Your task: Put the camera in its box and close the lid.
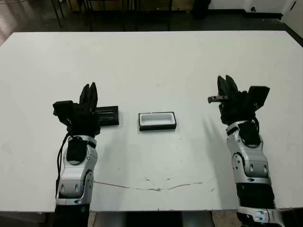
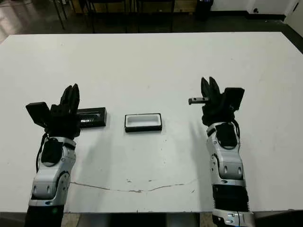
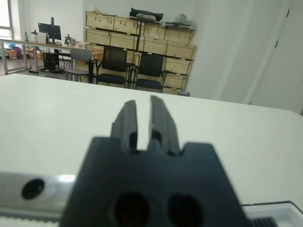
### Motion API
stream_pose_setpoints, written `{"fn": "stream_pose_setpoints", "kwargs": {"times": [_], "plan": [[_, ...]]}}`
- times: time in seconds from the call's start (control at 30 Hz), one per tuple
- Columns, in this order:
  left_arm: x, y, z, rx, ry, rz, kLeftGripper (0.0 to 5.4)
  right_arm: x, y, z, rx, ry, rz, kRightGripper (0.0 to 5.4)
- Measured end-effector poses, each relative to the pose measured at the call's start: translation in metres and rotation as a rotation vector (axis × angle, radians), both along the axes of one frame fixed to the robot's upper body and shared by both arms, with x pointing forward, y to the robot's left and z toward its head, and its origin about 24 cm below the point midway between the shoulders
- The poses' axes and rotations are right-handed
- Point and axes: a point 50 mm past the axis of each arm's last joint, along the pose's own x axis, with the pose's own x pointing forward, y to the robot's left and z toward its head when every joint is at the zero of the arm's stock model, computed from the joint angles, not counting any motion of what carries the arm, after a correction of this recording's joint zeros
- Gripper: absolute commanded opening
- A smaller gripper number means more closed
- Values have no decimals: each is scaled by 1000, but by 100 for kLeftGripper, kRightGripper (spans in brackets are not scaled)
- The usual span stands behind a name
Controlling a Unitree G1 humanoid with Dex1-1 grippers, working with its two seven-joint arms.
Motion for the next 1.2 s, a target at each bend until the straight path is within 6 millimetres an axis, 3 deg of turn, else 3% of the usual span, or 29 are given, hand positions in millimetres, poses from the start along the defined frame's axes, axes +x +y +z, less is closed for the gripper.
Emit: {"fn": "stream_pose_setpoints", "kwargs": {"times": [0.47,0.73,0.83,1.07,1.2], "plan": [[-2,-5,5,4,-16,-39,1,2,-1,-4,-14,41,-33,0],[-9,-5,9,24,-35,-51,1,10,-19,11,-80,-11,-133,0],[-11,-6,8,22,-33,-58,0,16,-34,20,-118,0,-175,38],[-11,-9,8,23,-32,-71,0,30,-59,24,-196,89,-241,192],[-12,-11,7,19,-28,-78,0,38,-67,19,-233,165,-253,199]]}}
